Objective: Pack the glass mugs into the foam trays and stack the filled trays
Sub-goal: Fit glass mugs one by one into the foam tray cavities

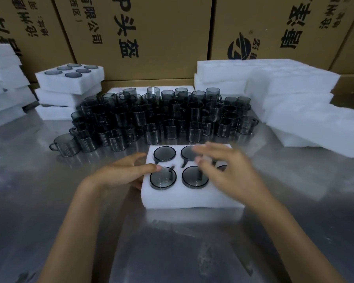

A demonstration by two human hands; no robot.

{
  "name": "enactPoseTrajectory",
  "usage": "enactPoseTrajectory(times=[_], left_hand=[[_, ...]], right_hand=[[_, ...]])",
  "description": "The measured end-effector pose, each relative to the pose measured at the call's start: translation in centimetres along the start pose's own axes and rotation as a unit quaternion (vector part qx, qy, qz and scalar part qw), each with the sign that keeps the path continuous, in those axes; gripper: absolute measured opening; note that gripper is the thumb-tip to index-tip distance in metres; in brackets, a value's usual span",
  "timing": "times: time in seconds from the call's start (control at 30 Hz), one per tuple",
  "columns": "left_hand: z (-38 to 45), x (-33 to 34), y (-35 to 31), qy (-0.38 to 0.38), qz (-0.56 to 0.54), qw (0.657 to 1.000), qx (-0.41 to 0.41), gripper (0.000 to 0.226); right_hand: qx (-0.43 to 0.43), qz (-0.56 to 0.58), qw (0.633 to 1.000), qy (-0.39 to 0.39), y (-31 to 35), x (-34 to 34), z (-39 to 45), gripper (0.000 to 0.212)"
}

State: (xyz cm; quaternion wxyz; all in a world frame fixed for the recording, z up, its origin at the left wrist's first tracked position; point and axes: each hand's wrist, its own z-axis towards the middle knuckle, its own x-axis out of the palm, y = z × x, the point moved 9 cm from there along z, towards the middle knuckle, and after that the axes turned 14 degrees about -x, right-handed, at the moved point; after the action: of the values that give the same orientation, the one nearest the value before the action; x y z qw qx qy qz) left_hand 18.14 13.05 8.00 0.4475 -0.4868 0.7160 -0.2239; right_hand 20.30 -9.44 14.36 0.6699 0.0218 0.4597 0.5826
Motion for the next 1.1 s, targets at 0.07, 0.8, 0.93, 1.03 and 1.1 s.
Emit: enactPoseTrajectory(times=[0.07, 0.8, 0.93, 1.03, 1.1], left_hand=[[-0.1, 0.5, 0.5, 0.015, 0.06, 0.998, -0.02, 0.063], [-0.7, -4.1, -0.6, -0.058, -0.332, 0.933, 0.128, 0.05], [-1.9, -6.9, -0.1, -0.157, -0.503, 0.834, 0.162, 0.055], [-3.4, -8.6, 0.3, -0.294, -0.602, 0.717, 0.193, 0.056], [-4.1, -10.3, 0.6, -0.355, -0.664, 0.626, 0.205, 0.062]], right_hand=[[0.107, -0.126, 0.984, -0.062, -3.0, -3.7, -0.6, 0.035], [0.248, 0.443, 0.852, -0.126, -5.8, 1.2, -1.5, 0.046], [0.253, 0.453, 0.839, -0.166, -7.1, 0.6, -1.3, 0.051], [0.292, 0.419, 0.843, -0.168, -8.5, 1.2, -2.5, 0.046], [0.312, 0.412, 0.836, -0.184, -9.3, 1.4, -3.1, 0.046]])
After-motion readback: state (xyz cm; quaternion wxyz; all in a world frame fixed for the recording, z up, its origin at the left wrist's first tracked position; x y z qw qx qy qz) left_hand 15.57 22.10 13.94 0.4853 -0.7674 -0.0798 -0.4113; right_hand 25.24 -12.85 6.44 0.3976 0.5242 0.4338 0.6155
